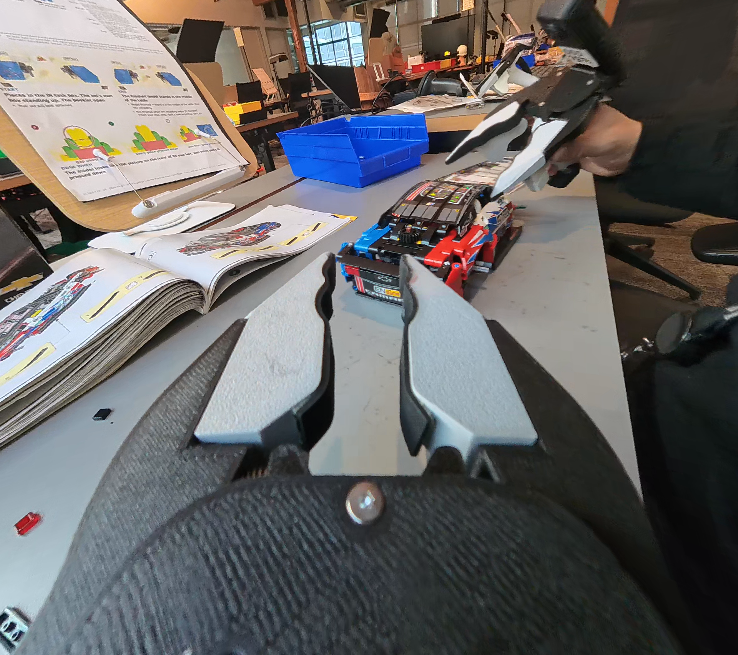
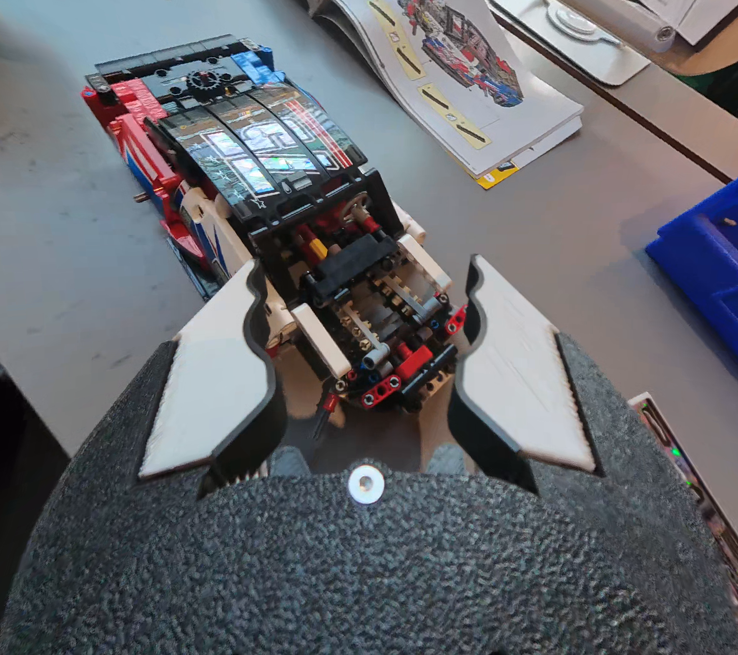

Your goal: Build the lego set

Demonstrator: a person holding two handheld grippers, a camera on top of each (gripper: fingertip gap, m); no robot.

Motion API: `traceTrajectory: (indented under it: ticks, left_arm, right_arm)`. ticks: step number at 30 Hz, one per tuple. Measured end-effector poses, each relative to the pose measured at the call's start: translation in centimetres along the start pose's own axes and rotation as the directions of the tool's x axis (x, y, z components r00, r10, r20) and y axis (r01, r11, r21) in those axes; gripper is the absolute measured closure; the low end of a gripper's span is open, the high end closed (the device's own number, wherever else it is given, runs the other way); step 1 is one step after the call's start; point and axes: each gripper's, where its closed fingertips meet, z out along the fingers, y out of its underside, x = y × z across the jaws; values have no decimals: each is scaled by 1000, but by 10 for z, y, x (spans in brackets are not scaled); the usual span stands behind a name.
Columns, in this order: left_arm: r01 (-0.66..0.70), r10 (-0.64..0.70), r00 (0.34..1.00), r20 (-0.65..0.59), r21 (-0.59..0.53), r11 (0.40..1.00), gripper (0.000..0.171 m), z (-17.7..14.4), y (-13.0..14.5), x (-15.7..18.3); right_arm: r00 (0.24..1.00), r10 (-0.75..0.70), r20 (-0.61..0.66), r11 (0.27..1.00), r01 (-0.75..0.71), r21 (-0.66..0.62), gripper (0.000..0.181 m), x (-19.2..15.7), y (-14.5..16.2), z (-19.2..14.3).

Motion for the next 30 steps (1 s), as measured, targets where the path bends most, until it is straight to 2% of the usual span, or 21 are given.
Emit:
traceTrajectory:
  ticks: [4, 7, 11, 14, 18, 22, 30]
  left_arm:
    - [11, -11, 1000, -4, 10, 1000, 143, -1, -1, -1]
    - [30, -30, 1000, -4, 27, 999, 143, -3, -3, -3]
    - [60, -59, 998, -21, 23, 998, 142, -2, -2, -4]
    - [64, -64, 998, -28, 29, 997, 142, -2, -3, -4]
    - [75, -74, 997, -18, 43, 996, 142, -3, -4, -7]
    - [56, -55, 998, -17, 39, 998, 143, -3, -4, -5]
    - [-61, 60, 998, 13, 59, 996, 147, -5, -8, 5]
  right_arm:
    - [999, 41, 9, 999, -41, 35, 93, 4, -4, 3]
    - [994, 108, 4, 984, -108, 142, 99, 12, -15, -11]
    - [958, 264, -116, 933, -223, 282, 100, 48, -16, -30]
    - [925, 277, -261, 936, -198, 291, 96, 72, -3, -35]
    - [886, 313, -341, 923, -199, 331, 96, 96, 2, -37]
    - [852, 255, -458, 947, -123, 298, 99, 110, 6, -34]
    - [881, 216, -421, 950, -90, 300, 101, 100, -1, -27]
